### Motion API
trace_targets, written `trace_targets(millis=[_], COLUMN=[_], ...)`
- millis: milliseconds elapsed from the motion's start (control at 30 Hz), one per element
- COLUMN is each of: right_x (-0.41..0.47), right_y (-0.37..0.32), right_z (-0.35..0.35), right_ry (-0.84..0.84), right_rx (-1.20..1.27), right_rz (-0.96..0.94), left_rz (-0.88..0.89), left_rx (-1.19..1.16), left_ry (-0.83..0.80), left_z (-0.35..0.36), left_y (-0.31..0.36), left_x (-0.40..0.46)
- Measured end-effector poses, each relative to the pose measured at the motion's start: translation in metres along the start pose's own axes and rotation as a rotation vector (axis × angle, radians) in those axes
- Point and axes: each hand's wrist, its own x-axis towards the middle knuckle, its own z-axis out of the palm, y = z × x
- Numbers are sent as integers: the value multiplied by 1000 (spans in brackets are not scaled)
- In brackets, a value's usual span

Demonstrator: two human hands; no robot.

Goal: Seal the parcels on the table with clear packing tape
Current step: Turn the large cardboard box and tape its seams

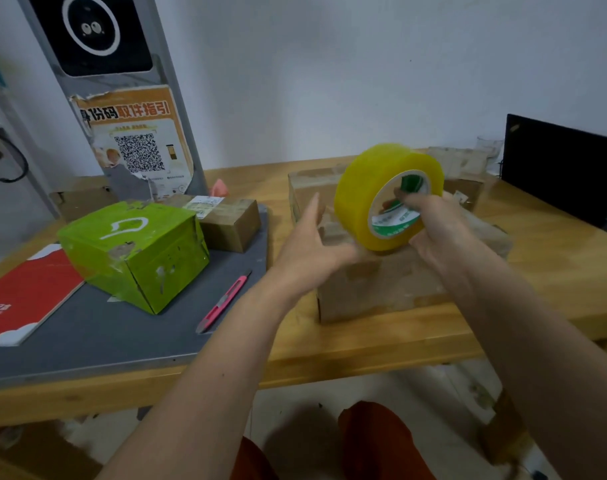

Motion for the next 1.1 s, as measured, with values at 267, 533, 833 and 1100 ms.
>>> trace_targets(millis=[267,533,833,1100], right_x=[-15,-32,-56,-79], right_y=[-25,-15,-7,1], right_z=[6,-19,-62,-66], right_ry=[-153,-242,-163,-89], right_rx=[17,-182,-428,-508], right_rz=[-103,-306,-491,-587], left_rz=[-375,-520,-641,-472], left_rx=[-1102,-1192,-1044,-687], left_ry=[-61,-118,-179,43], left_z=[16,21,51,56], left_y=[36,31,12,10], left_x=[-21,-44,-58,-55])
